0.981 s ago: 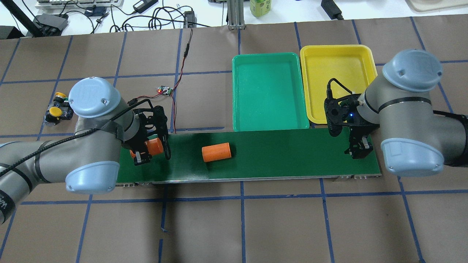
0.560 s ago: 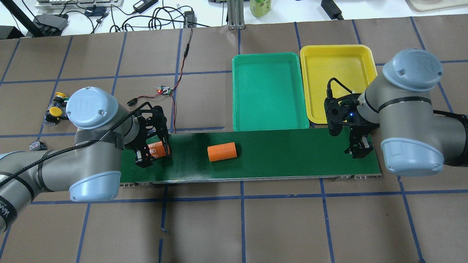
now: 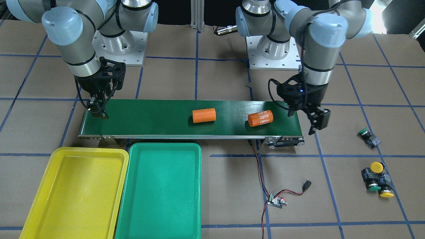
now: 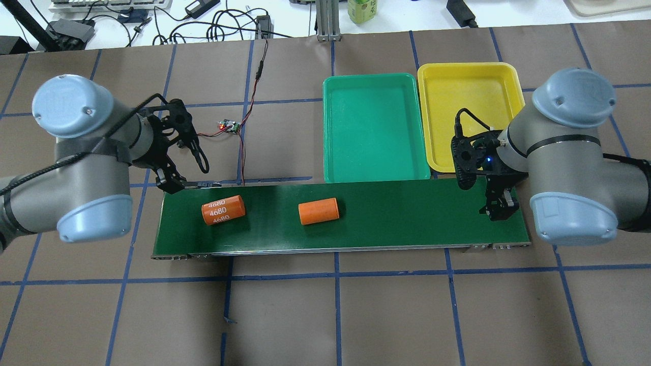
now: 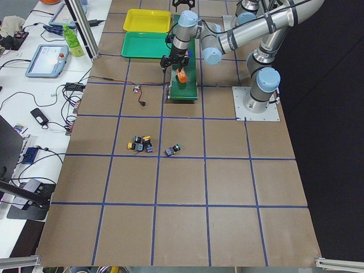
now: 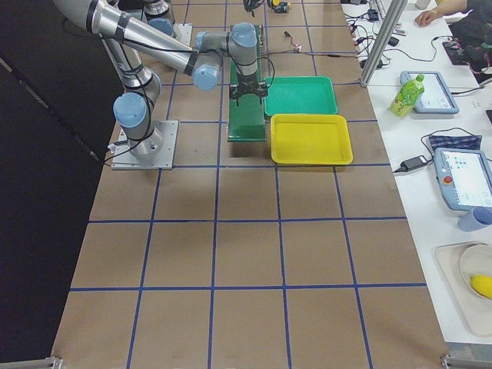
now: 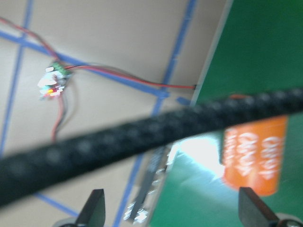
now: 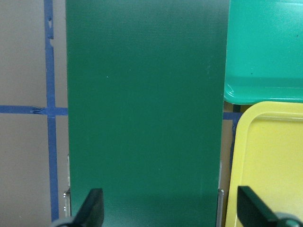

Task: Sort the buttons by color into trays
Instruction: 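Return the left gripper to the pile and grasp the black-capped button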

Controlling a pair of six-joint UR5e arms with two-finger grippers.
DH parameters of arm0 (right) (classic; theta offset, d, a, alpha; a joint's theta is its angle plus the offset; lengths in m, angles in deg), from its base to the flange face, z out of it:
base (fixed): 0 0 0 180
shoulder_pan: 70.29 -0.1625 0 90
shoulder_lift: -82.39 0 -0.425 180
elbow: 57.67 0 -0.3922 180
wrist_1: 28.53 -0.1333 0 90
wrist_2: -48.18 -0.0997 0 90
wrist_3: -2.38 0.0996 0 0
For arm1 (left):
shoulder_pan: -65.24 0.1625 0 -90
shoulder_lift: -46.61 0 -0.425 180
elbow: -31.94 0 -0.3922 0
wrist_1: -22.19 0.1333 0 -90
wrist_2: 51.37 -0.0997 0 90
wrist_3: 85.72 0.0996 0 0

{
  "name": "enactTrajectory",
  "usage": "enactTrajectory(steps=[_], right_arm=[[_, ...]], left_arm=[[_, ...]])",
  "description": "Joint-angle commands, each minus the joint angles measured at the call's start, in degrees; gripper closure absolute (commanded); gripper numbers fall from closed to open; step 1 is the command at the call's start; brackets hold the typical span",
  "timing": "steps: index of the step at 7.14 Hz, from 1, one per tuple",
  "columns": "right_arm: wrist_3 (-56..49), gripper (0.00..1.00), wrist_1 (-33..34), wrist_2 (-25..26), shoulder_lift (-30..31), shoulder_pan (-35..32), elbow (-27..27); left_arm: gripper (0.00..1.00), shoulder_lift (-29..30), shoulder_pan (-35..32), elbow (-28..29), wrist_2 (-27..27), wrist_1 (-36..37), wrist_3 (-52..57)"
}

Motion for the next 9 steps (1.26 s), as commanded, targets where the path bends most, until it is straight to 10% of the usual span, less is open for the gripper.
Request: enactTrajectory(steps=[1,3,5,6,9], right_arm=[[0.0,0.00,-0.1,0.0,0.1,-0.1,0.0],[0.2,0.00,-0.1,0.1,0.1,-0.1,-0.2],[0.1,0.30,0.1,0.2,0.1,-0.1,-0.4],[0.2,0.04,0.0,0.3,0.1,-0.1,-0.4],[0.3,0.00,0.1,0.0,0.0,-0.1,-0.3]], left_arm=[[0.00,4.2,16.1,5.7,0.4,-4.1,1.3],[0.00,9.2,27.2,6.0,-0.1,-4.0,10.9],[0.00,15.3,33.6,9.1,0.5,-3.7,7.8],[0.00,18.2,34.0,10.7,0.3,-3.6,2.3],[0.00,23.6,33.9,10.6,0.1,-3.5,-21.9]])
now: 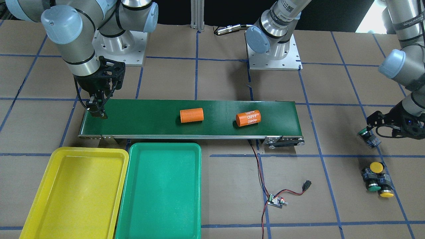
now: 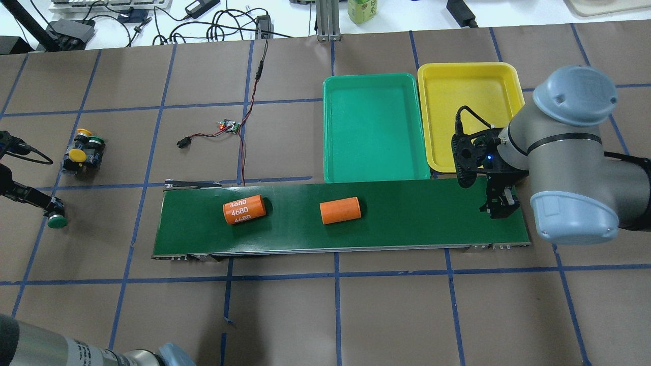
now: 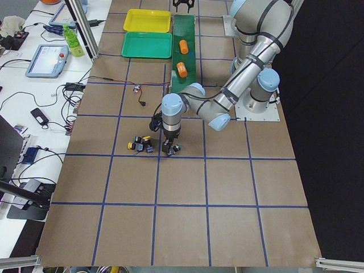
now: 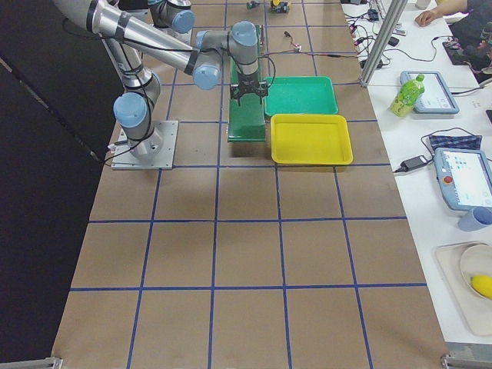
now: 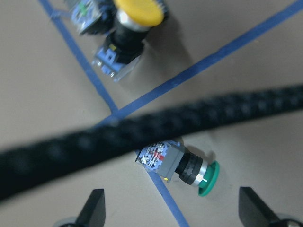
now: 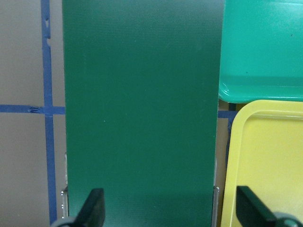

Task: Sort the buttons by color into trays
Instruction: 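Return the left gripper to the pile and grasp the black-capped button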

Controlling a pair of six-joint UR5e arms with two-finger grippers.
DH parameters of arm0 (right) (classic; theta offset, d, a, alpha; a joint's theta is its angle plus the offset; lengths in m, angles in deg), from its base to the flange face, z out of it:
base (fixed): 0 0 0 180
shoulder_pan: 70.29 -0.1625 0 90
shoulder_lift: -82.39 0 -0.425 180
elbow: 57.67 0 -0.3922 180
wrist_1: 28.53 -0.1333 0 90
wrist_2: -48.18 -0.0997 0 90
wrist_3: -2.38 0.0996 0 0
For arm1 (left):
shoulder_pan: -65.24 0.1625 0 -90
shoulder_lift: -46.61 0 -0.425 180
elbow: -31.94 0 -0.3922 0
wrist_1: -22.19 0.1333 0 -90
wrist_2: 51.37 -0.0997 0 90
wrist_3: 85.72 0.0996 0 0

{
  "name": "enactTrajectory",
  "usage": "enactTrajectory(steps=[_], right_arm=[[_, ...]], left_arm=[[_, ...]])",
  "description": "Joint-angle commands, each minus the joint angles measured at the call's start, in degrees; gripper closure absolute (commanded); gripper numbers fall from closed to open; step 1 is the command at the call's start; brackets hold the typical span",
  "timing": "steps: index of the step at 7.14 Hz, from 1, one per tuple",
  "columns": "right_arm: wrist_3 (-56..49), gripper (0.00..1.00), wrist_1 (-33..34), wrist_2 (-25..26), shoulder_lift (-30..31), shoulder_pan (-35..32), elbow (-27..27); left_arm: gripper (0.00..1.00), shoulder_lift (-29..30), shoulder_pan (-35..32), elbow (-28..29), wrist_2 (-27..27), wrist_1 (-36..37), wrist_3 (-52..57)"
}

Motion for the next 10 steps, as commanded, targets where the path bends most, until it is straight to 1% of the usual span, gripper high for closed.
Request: enactTrajectory(steps=[1,2,3,4,5,6,7,8,9,10], right_arm=[[0.0,0.00,0.1,-0.1,-0.1,0.0,0.1],[-0.1,0.00,0.1,-0.2,-0.1,0.0,0.1],[-0.2,0.11,0.1,-0.3,-0.1,0.0,0.1],[-0.2,0.19,0.1,-0.3,-0.1,0.0,0.1],[-0.2,0.09,0.2,-0.2,-0.1,0.0,0.1],[-0.2,0.09,0.1,-0.1,-0.1,0.0,0.2],[-0.2,0.09,0.0,-0.2,-0.1,0.0,0.2],[-0.2,0.06,0.3,-0.2,-0.1,0.0,0.2],[-0.2,0.03,0.2,-0.1,-0.1,0.0,0.2],[-0.3,0.02,0.1,-0.1,-0.1,0.0,0.2]], left_arm=[[0.00,3.3,0.0,0.3,0.1,0.1,-9.5],[0.00,4.6,0.0,0.4,0.0,0.9,-9.7],[0.20,4.9,0.0,0.1,0.0,1.5,-9.4],[0.55,4.9,-0.1,0.3,0.2,2.5,-8.9],[0.84,4.8,0.0,0.2,0.0,2.5,-8.6],[1.00,4.0,0.0,0.4,0.0,2.5,-8.7],[1.00,2.0,-1.4,0.8,-0.3,2.1,-8.9],[1.00,-0.7,-4.7,0.7,-2.9,0.6,-9.2],[1.00,-4.8,-9.6,0.6,-3.2,-2.7,-10.0],[1.00,-8.9,-14.3,0.9,-3.2,-8.2,-14.1]])
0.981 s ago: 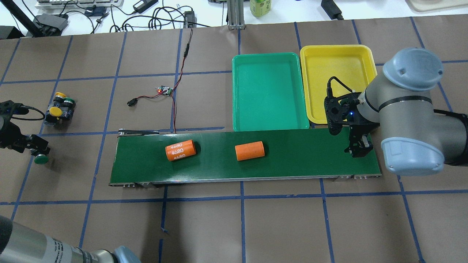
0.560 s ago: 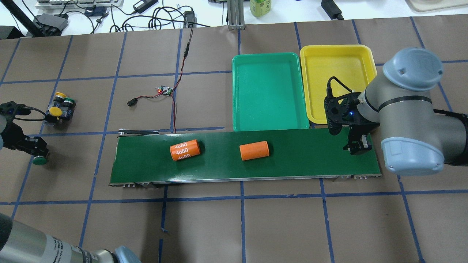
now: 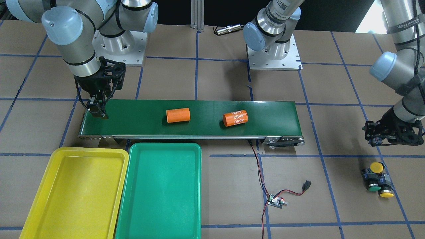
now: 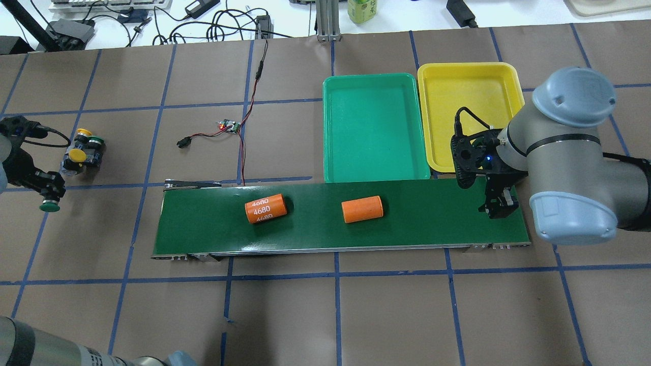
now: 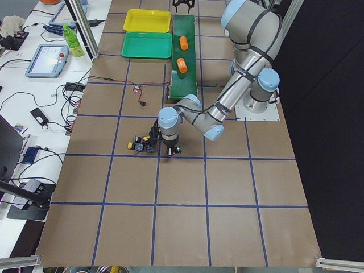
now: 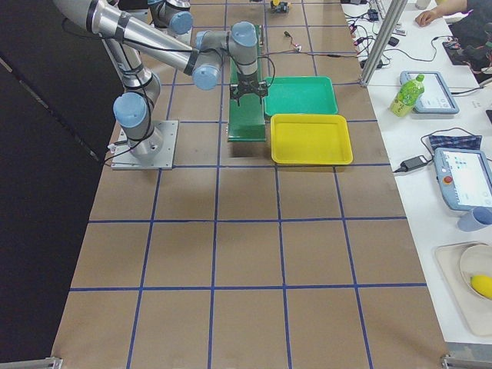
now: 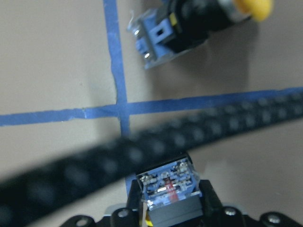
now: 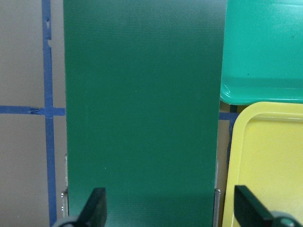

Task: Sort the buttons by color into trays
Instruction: 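Place the black-capped button upright on the belt with the left gripper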

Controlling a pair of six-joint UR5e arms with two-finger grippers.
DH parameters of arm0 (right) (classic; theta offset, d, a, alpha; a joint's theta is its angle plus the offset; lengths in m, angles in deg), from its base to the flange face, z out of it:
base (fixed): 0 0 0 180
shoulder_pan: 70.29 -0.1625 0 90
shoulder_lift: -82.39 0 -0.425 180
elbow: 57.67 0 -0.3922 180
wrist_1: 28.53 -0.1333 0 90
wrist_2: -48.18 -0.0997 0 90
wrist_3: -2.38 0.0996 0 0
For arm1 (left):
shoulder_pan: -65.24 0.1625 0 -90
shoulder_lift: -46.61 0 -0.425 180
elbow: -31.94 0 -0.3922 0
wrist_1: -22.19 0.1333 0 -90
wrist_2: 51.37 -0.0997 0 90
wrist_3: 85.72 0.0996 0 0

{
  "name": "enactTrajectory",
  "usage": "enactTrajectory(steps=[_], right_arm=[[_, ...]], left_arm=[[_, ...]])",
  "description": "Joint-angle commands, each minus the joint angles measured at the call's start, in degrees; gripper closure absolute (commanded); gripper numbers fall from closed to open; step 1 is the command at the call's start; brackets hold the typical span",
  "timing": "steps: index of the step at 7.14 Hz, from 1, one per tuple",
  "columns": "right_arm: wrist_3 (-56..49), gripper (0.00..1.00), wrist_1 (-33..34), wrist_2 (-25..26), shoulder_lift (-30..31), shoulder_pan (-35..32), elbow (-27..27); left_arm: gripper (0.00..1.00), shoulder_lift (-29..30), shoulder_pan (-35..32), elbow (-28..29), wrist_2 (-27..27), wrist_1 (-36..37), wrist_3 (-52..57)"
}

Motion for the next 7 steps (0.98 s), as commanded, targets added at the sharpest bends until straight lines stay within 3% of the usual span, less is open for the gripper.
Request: enactTrajectory(steps=[1,4,6,7], right_arm=[[-0.2,0.01,-0.1,0.0,0.0,0.1,-0.1],[-0.6,0.00,-1.2,-0.1,1.2,0.0,-1.5],[-0.6,0.00,-1.7,0.0,1.2,-0.2,-1.1],[-0.4,0.00,-1.7,0.0,1.1,-0.2,-1.1]], left_arm=[[1.00,-8.4,-11.0,-0.4,0.1,-8.3,-9.8],[1.00,-12.1,-26.0,-4.6,1.0,-11.5,-25.0],[1.00,-12.6,-30.2,-8.6,2.7,-10.8,-30.7],[0.89,-12.0,-31.0,-9.6,2.9,-10.8,-30.9]])
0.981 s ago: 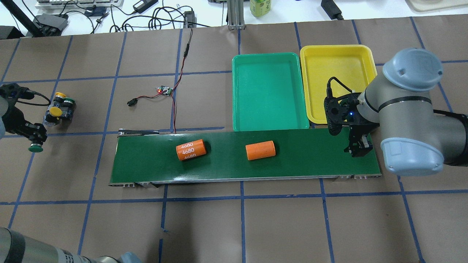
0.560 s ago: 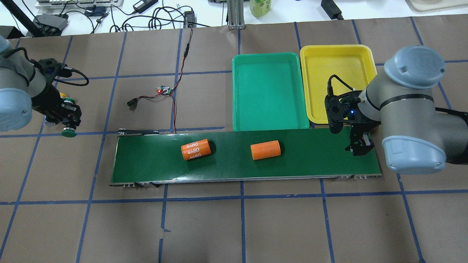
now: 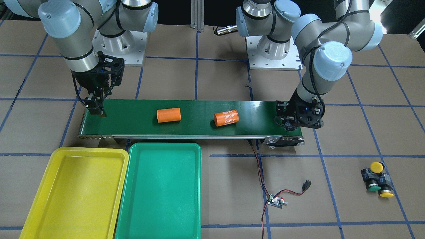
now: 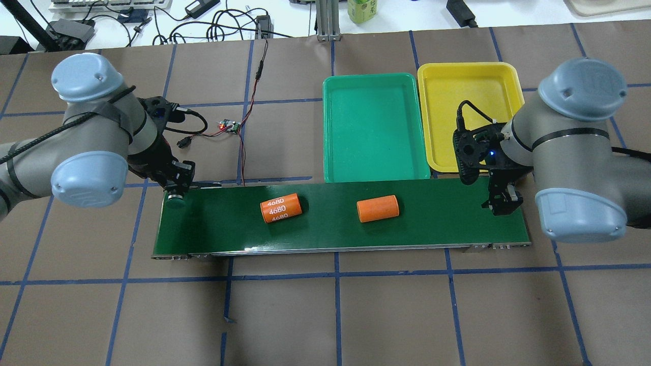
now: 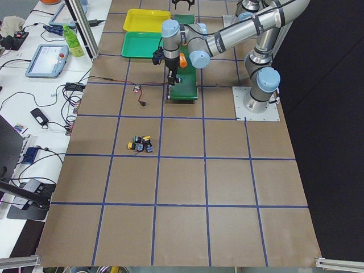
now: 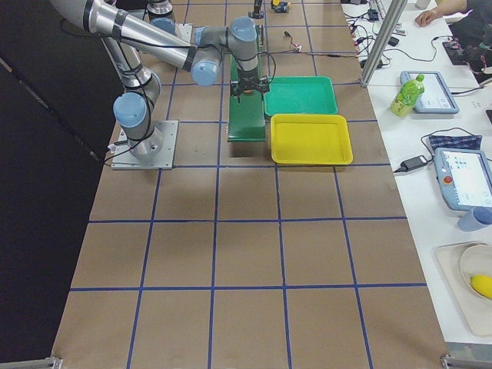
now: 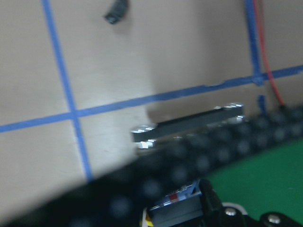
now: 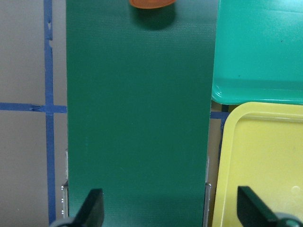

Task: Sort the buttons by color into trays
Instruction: 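Place the black-capped button upright on the belt with the left gripper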

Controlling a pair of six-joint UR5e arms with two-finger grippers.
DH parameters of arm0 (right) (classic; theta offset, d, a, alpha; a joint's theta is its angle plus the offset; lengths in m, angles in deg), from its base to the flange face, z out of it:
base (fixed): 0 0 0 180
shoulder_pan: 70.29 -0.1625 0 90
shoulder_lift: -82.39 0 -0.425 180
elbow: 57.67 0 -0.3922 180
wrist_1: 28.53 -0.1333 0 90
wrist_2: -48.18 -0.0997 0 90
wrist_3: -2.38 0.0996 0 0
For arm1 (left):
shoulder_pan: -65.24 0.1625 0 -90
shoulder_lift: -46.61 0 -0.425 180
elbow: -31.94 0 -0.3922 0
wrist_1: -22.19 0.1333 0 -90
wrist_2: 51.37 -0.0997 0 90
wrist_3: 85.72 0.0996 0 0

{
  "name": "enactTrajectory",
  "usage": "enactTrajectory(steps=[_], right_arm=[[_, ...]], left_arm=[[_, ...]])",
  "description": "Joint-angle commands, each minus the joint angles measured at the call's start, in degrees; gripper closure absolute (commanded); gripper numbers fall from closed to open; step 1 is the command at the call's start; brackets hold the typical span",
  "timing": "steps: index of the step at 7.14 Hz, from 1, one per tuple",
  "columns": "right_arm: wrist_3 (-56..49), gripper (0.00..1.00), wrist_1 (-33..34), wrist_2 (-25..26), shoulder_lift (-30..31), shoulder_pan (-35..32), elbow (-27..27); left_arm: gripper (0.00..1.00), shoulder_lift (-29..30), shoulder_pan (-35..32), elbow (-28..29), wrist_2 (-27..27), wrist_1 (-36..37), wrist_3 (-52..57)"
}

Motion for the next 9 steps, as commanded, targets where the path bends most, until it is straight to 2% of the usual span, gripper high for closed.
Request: enactTrajectory(steps=[1,2,3,4,6,7,9], right_arm=[[0.2,0.00,0.2,-0.1,-0.9,-0.1,0.7],[0.2,0.00,1.1,-0.2,-3.6,-0.1,0.9],[0.1,0.00,1.2,-0.1,-6.3,-0.1,0.4],[0.1,0.00,1.1,0.0,-6.5,-0.2,0.9],[0.3,0.00,1.1,0.2,-6.5,-0.3,1.1],[0.2,0.00,1.1,0.8,-6.3,-0.4,1.2],[0.4,0.00,1.1,0.6,-4.1,-1.0,2.9]], left_arm=[[0.56,-0.1,-2.8,-3.3,0.3,0.2,-2.1],[0.32,-0.2,-3.2,-4.4,0.3,0.9,-2.8],[0.03,0.4,-3.2,-3.9,0.7,1.3,-3.3],[0.00,-0.6,-3.1,-2.4,1.9,1.7,-3.8],[0.00,0.4,0.5,6.6,0.9,-2.1,-2.6],[0.00,2.9,8.0,11.8,1.0,-4.3,0.9],[0.00,10.7,22.0,19.9,0.4,-4.1,18.6]])
